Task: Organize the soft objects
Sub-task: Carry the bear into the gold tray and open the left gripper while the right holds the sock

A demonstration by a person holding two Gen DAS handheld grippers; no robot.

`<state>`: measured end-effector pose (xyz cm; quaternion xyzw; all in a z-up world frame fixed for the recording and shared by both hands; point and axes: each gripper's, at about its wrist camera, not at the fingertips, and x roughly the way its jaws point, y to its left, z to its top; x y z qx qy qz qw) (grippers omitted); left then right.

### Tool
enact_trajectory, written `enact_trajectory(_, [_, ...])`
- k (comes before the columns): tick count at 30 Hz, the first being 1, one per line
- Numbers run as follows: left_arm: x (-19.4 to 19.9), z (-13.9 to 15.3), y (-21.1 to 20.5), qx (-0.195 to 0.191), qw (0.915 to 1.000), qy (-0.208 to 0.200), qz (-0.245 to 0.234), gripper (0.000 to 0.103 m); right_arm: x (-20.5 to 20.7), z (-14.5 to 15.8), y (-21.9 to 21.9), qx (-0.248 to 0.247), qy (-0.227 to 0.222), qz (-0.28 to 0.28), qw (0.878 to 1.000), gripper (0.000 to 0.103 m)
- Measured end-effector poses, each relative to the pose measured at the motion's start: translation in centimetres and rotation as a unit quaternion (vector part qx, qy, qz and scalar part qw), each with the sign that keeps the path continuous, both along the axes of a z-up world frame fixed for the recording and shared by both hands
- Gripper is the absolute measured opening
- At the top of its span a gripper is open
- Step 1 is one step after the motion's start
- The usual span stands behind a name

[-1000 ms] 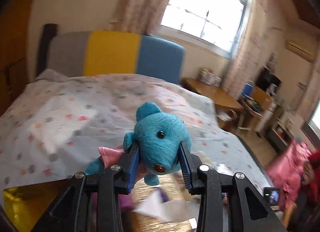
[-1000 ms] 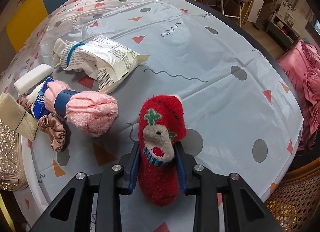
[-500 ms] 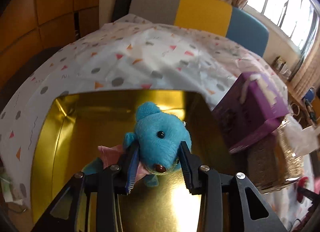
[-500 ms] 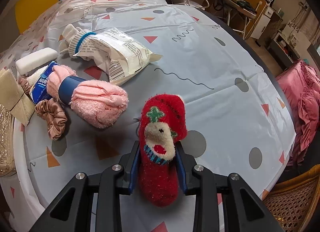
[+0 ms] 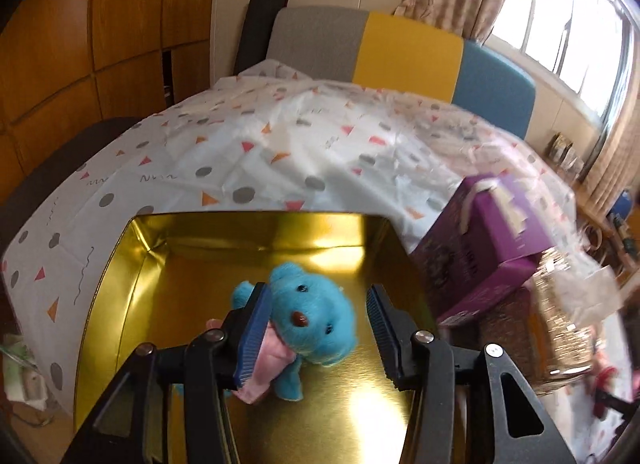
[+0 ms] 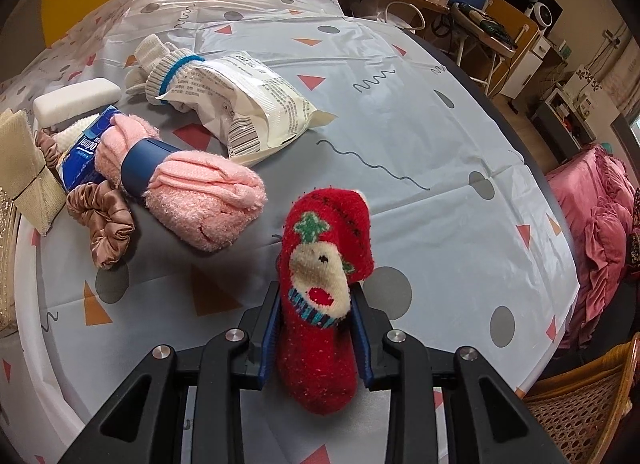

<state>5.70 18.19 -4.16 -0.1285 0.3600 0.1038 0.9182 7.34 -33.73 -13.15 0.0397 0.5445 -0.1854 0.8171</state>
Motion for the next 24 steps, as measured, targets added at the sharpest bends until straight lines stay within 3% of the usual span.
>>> enact_trajectory(13, [-4.1,5.8,-1.1,0.004,0.9969,-0.079,-0.001,0.051,0.2,0.1,-0.3,-0.004,0.002,0.006,1.000,0.030])
enact_trajectory(24, [-8.4,7.2,1.9,0.012,0.9943,-0.097,0.042,0.057,0.2,0.4,0.8,-0.012,-0.005,0.024,1.000,0.027])
